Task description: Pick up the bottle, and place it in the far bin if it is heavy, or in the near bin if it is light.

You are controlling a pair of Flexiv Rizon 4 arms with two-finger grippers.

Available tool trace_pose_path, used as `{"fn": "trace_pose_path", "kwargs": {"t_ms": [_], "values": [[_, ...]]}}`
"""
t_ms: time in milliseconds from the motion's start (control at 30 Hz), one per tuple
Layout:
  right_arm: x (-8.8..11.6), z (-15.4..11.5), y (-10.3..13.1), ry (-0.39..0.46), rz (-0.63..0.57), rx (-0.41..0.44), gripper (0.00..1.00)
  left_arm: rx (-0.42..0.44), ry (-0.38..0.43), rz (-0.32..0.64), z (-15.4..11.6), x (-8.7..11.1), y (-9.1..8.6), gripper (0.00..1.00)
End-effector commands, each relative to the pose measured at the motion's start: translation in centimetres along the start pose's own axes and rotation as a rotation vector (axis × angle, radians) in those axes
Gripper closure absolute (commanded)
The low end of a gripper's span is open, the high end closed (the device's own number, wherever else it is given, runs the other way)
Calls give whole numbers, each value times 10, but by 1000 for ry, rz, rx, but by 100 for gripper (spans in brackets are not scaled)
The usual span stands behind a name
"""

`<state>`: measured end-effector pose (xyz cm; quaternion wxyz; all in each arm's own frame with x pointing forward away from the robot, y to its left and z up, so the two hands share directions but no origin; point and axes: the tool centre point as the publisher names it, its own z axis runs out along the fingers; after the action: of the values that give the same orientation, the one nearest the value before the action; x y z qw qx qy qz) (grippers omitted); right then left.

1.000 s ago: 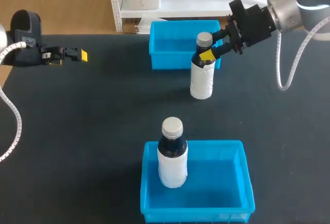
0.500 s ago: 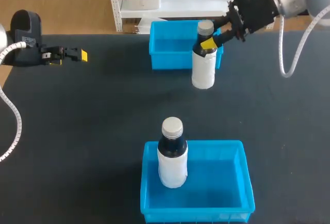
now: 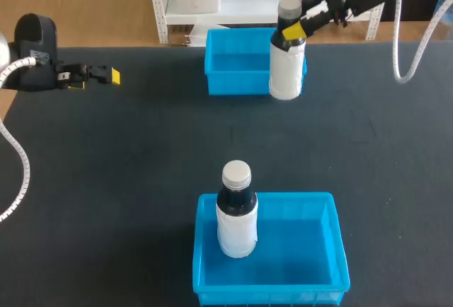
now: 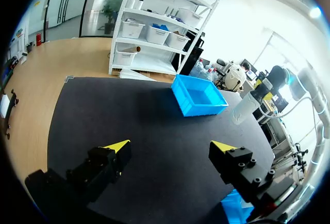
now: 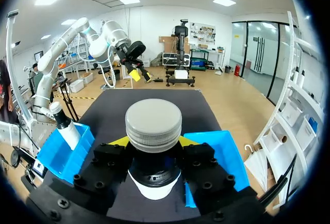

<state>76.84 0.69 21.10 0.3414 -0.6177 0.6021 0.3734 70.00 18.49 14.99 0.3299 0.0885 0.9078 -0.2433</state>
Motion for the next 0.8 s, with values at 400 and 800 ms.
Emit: {"fn": "trace_pose_path", "kwargs": {"t_ms": [400,800], "values": [[-33,-30,-16,23,-30,-2,100,0,0,0,0,0,0,0],[-33,-37,-46,20,-27,-10,100,0,0,0,0,0,0,0]]}}
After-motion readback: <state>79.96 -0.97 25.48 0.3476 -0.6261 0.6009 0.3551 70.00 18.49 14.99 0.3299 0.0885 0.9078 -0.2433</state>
